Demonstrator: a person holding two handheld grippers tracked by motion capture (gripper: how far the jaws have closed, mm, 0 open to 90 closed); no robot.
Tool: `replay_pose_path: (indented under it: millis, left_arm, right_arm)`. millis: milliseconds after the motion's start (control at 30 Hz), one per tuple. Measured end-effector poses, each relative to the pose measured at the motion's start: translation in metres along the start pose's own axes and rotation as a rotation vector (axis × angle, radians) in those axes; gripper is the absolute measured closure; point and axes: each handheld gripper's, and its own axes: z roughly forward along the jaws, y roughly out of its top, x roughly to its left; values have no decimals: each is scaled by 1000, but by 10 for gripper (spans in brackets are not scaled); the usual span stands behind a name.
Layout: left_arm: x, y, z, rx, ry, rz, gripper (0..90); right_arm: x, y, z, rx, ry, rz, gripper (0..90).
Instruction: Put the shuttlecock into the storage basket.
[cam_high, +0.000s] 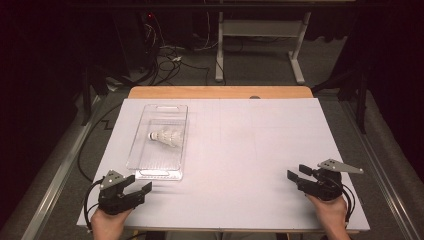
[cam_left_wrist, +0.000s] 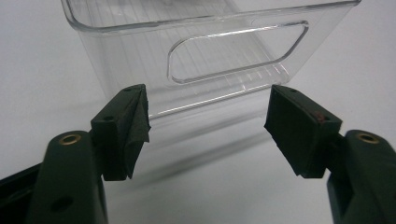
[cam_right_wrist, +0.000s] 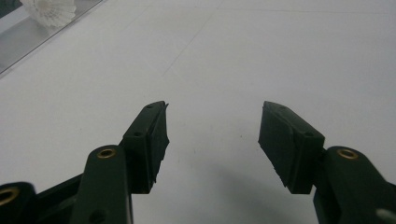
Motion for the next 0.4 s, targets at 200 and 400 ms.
replay_pose_path:
  millis: [200, 400]
  left_arm:
    - [-1, 0, 1, 2, -3, 2, 312]
    - [-1, 1, 1, 2, -5, 2, 312]
  right_arm:
    - [-1, 0, 0, -1, 1, 4, 425]
    - [-1, 0, -1, -2, 0, 4, 424]
